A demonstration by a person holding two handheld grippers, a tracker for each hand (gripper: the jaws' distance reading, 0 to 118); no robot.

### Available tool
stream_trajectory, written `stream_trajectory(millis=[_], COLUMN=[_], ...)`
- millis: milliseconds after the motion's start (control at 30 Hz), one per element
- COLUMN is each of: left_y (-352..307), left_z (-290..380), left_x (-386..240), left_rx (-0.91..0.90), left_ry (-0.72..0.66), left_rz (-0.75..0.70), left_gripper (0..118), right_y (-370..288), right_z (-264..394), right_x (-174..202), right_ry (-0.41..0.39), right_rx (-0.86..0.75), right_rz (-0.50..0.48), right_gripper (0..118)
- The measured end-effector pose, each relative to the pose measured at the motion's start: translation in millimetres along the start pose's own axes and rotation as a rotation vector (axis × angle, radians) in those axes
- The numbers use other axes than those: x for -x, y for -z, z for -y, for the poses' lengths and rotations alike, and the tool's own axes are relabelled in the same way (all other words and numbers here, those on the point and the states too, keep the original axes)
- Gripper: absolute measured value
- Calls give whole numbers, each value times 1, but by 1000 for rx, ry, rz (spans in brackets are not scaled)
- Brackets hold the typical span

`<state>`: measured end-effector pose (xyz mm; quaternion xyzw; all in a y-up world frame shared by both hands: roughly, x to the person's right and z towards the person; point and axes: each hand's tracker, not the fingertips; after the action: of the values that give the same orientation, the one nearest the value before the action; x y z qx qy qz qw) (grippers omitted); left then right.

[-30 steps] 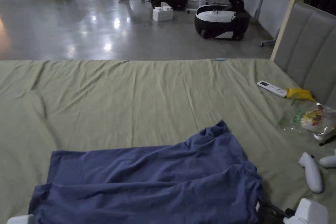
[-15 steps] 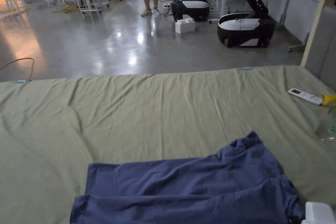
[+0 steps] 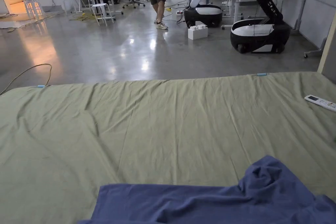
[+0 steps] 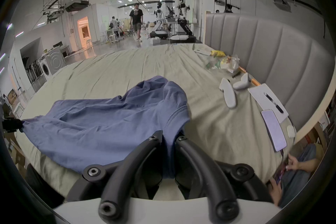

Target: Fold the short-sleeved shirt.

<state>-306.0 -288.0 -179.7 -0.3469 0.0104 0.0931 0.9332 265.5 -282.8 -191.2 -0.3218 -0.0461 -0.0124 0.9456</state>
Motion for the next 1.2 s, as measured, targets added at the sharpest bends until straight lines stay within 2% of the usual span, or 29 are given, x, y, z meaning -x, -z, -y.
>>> stream_trajectory(millis=[133,200,233,267,300,333,367,500,567,667,700,800,867,933,967,1000,1067,1100,1133,1167,1200], left_y=[-22,-20,-13,-8,-3,-1,-1,-20,-36,-62,-69,-95,-107,-112,-116,-120,-126,-127,-130,-130,-129], left_z=[41,57,62,67,72,76,78,59,40,7,7,-19,-36,-45,-48,-47,-46,-45,-44,-46,-46], left_x=[3,4,5,7,10,12,14,6,-8,-38,-47,-72,-88,-100,-106,-110,-115,-120,-123,-120,-119], left_rx=[112,112,125,155,187,193,180,48,-76,-301,-275,-499,-544,-557,-580,-615,-663,-648,-645,-614,-572], left_ry=[-61,-80,-77,-74,-78,-83,-98,-70,26,160,178,156,148,176,210,241,313,301,286,288,294], left_rz=[38,49,44,21,-15,-50,-69,-62,-82,-76,-53,34,82,49,29,24,88,92,61,89,137], left_gripper=[4,4,10,25,48,76,83,83,83,82,82,82,82,78,74,65,8,4,4,4,4], right_y=[-23,-22,-17,-13,-10,-9,-11,-27,-38,-62,-68,-89,-101,-110,-113,-117,-120,-122,-123,-125,-126], right_z=[34,50,56,61,64,67,69,58,43,10,0,-29,-44,-53,-56,-58,-59,-60,-60,-58,-58], right_x=[-10,-12,-11,-10,-9,-9,-11,-18,-14,-1,4,24,37,47,50,53,57,60,61,62,63], right_ry=[10,30,41,47,46,48,58,128,131,98,83,21,-16,-40,-47,-65,-80,-90,-97,-99,-101], right_rx=[94,118,131,151,182,174,172,69,-19,-195,-237,-370,-437,-482,-482,-495,-501,-493,-484,-496,-504], right_rz=[20,-4,-2,20,40,41,40,7,0,-77,-99,-169,-185,-199,-215,-232,-234,-238,-249,-255,-262], right_gripper=[10,11,21,39,56,64,63,63,63,63,64,64,64,64,64,61,48,40,24,11,5])
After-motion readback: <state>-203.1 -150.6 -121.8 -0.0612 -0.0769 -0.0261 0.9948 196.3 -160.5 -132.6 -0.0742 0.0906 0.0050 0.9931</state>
